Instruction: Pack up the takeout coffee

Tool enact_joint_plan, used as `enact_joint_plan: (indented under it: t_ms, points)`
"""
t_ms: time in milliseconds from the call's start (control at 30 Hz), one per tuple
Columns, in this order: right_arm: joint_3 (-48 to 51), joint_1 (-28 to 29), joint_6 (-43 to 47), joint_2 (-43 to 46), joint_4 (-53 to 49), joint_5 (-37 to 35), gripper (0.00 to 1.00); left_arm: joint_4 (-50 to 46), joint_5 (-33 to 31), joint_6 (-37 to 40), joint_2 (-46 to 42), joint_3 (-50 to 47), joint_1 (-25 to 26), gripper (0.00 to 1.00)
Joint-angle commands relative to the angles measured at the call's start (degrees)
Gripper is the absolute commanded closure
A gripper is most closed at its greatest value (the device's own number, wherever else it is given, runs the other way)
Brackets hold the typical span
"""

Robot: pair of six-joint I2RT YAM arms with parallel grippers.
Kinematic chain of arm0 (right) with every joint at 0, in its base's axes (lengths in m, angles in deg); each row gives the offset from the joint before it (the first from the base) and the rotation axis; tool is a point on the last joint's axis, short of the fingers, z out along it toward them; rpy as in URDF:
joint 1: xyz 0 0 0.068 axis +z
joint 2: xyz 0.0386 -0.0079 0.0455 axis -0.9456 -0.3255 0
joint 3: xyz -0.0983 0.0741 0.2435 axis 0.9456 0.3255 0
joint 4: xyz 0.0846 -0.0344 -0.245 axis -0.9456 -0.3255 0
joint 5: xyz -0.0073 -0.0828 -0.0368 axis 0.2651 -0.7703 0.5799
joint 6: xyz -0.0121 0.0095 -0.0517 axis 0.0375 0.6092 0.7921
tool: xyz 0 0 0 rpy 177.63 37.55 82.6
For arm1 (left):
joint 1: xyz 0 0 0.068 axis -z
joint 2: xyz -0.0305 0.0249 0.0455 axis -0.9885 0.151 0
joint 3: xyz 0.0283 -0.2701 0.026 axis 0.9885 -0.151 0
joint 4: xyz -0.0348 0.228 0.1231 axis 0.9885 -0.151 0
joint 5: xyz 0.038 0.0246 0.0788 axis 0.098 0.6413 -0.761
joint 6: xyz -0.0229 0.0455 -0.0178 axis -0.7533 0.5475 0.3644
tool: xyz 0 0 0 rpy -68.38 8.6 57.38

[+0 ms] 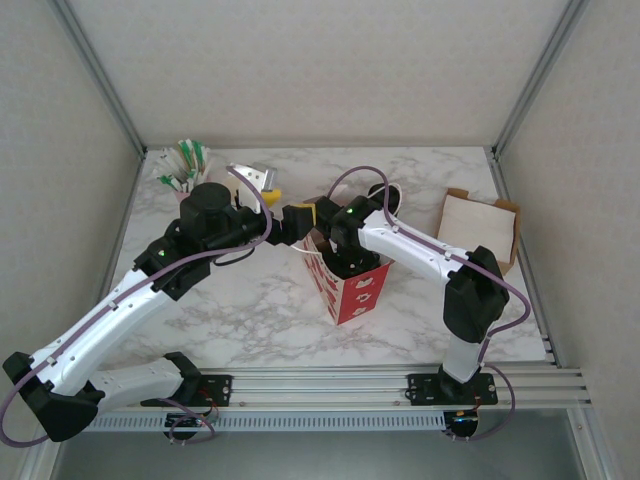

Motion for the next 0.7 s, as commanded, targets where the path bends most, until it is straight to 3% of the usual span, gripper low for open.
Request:
enact_joint_plan:
  t_ms: [0,667]
  points:
    - [3.7,-0.3,-1.3,-6.0,1.8,-0.5,0.25,1.7,0.1,0.8,-0.5,-0.4,0.6,0.0]
    - [1.3,-0.3,-1.3,-4.8,-0.7,-2.1,0.23,1.9,0.2,0.5,-0.3,-0.3,0.6,0.0]
